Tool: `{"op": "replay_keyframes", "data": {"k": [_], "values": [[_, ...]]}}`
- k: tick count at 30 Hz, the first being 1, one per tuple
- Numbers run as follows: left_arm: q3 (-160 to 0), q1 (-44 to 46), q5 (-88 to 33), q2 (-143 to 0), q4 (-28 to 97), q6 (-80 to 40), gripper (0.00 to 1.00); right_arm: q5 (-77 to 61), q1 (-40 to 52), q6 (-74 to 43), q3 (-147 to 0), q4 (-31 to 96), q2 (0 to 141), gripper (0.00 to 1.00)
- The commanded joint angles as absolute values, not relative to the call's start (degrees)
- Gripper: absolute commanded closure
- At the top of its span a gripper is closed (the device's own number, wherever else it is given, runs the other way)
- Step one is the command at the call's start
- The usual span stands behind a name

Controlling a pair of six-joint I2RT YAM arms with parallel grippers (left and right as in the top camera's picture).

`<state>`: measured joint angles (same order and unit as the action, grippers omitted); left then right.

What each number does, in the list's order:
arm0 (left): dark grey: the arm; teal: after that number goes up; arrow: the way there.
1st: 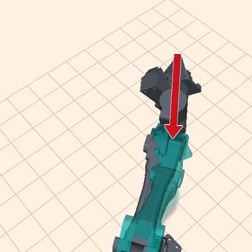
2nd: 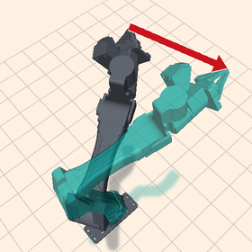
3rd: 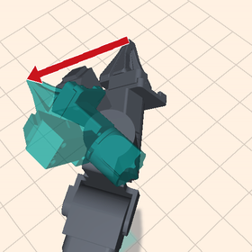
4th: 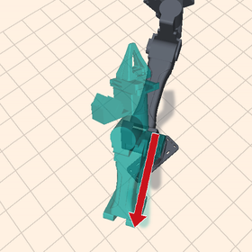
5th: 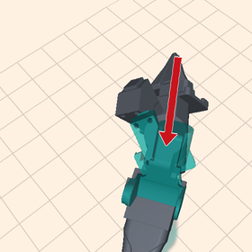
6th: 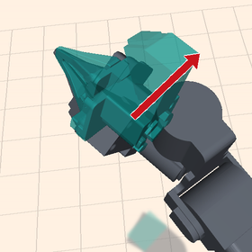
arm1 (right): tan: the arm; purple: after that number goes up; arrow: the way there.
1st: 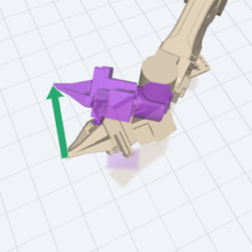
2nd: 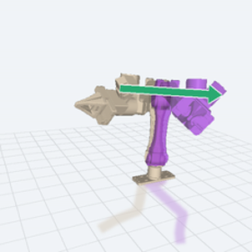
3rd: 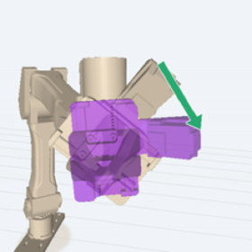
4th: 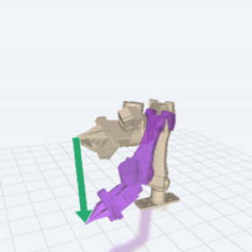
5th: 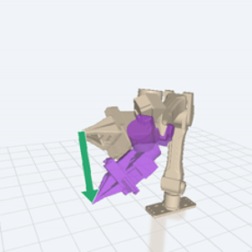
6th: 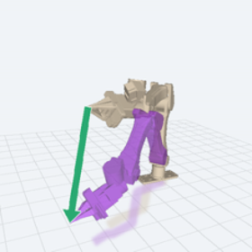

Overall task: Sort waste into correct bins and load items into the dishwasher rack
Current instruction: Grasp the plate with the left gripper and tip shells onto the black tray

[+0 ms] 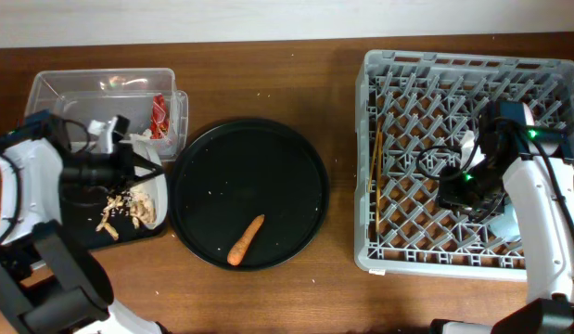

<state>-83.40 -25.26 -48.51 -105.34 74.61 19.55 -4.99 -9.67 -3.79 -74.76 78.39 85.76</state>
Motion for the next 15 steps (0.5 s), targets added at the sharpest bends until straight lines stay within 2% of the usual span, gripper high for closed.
{"op": "replay_keyframes", "data": {"k": [1,11,15], "values": [[-83.07,-29.76,-56.88,-103.79,75.53,22.90,1.00,-4.25,-9.78,-3.42,-74.46,78.43,84.82,0.51],[-83.07,-41.93,-68.71,-103.79,76.66,22.90,1.00,-4.21,-9.78,-3.40,-74.46,78.63,84.82,0.51],[-83.07,-44.69,-70.00,-103.79,76.86,22.87,1.00,-4.23,-9.78,-3.40,-74.46,78.63,84.82,0.51]]}}
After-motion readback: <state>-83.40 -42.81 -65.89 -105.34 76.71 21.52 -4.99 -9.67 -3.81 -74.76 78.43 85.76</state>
